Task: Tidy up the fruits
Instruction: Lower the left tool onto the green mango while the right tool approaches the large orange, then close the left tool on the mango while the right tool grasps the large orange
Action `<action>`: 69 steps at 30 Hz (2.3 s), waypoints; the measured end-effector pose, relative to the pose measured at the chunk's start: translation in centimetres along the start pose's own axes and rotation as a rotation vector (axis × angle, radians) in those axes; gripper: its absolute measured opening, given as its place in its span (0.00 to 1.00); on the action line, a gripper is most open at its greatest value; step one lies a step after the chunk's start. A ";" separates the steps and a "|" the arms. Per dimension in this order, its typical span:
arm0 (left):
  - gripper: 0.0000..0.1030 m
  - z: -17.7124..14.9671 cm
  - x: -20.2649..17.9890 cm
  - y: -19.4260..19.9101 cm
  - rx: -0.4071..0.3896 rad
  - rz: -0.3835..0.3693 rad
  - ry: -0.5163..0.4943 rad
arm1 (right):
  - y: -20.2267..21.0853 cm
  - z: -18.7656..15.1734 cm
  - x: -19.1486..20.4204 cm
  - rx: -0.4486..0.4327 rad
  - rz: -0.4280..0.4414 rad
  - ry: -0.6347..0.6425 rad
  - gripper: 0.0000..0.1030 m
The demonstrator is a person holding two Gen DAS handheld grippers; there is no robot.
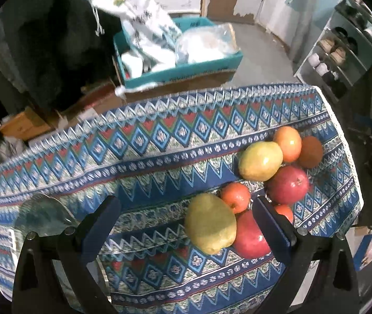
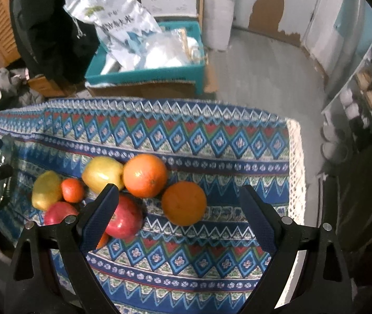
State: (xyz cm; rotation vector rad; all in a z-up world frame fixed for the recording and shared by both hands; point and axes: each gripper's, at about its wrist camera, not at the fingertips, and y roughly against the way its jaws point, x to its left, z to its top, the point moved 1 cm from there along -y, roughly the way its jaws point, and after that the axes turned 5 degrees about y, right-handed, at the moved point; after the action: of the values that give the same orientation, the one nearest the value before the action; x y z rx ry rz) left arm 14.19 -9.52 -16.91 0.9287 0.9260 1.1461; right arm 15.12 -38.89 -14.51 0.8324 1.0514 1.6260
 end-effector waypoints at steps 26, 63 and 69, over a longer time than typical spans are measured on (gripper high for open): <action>0.99 -2.9 -0.9 -11.0 0.266 -0.063 0.052 | -8.2 -2.3 0.0 0.166 0.034 0.067 0.89; 0.73 -4.7 -0.4 -8.3 0.136 -0.102 0.024 | -6.9 -2.8 1.5 0.060 -0.011 0.056 0.62; 0.73 -4.4 0.0 -6.0 0.088 -0.085 0.004 | -4.9 -2.6 2.2 0.013 -0.015 0.059 0.62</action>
State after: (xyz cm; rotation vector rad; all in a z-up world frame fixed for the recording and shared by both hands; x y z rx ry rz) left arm 11.99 -9.95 -24.02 0.9497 1.0170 1.0424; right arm 14.02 -36.77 -19.98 0.7869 1.1079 1.6414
